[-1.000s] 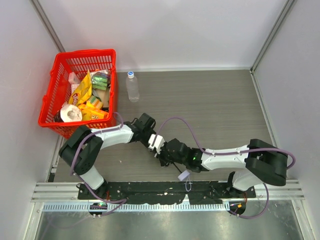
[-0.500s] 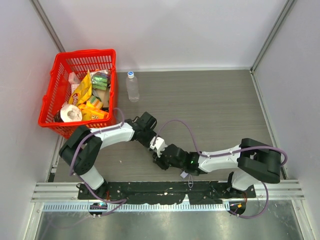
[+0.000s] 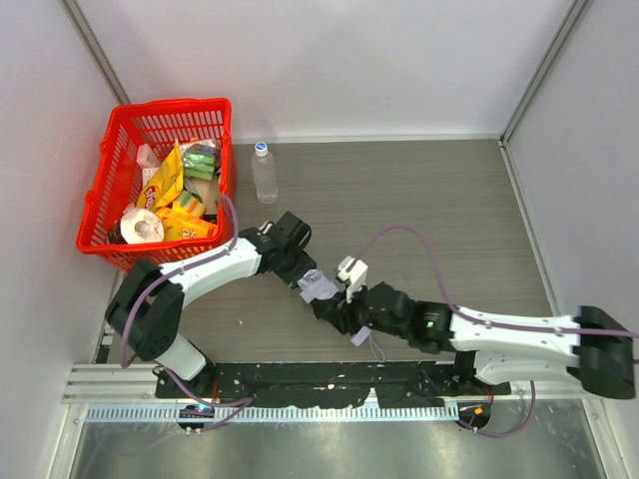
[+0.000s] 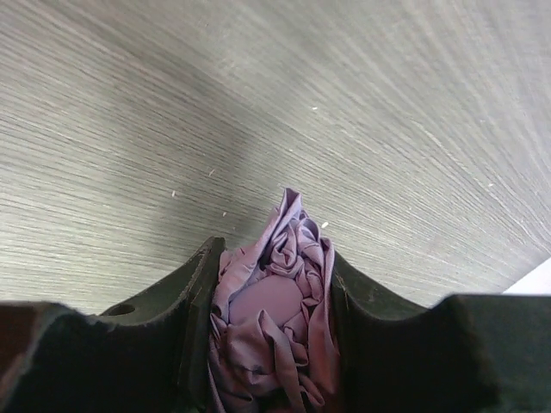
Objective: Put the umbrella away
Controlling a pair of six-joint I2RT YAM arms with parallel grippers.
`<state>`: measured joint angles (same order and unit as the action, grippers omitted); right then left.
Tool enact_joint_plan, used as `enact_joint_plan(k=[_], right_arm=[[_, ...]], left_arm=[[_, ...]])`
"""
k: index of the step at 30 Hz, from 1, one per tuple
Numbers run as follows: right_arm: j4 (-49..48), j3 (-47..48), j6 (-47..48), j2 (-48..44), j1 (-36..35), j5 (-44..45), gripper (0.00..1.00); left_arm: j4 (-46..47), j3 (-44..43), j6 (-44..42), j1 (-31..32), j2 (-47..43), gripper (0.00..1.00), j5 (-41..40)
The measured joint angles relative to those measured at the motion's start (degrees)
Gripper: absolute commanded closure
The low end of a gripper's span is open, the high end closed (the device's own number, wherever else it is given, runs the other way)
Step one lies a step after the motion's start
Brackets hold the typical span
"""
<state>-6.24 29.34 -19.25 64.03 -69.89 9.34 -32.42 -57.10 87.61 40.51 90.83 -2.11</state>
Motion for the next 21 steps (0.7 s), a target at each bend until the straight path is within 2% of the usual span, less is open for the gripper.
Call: enact_joint_plan(k=[2, 6, 9, 12, 16, 18, 21], right_arm=[[1.92, 1.25, -0.7, -7.3, 0.0, 0.07, 0.64], [6.14, 4.5, -2.08, -17.66, 0.11, 3.82, 0.63], [10.75, 6.03, -2.99, -21.75, 0.15, 9.84, 0.62], [15.67, 6.14, -3.85, -24.39, 0.26, 16.7, 0.62], [19.58, 5.97, -4.5, -28.52, 0.31, 22.86, 0.62], [20.41, 5.64, -4.66, -31.36, 0.31, 25.29, 0.62], [21.66, 5.55, -4.72, -34.49, 0.33, 28.2, 0.62]], left_arm=[[-1.53, -0.68, -3.08, 0.44, -2.8, 1.0, -3.08], [-2.23, -3.72, -11.69, 2.75, -9.27, 1.0, -9.94], [1.46, -5.77, -21.92, 5.84, -13.73, 1.0, -15.63], [8.28, -5.99, -36.13, 11.15, -18.23, 1.0, -22.14], [23.65, -2.91, -58.27, 19.12, -20.72, 1.0, -30.69], [36.28, 2.82, -68.98, 22.97, -21.24, 1.0, -33.68], [48.92, 11.23, -79.87, 26.99, -20.09, 1.0, -35.95]])
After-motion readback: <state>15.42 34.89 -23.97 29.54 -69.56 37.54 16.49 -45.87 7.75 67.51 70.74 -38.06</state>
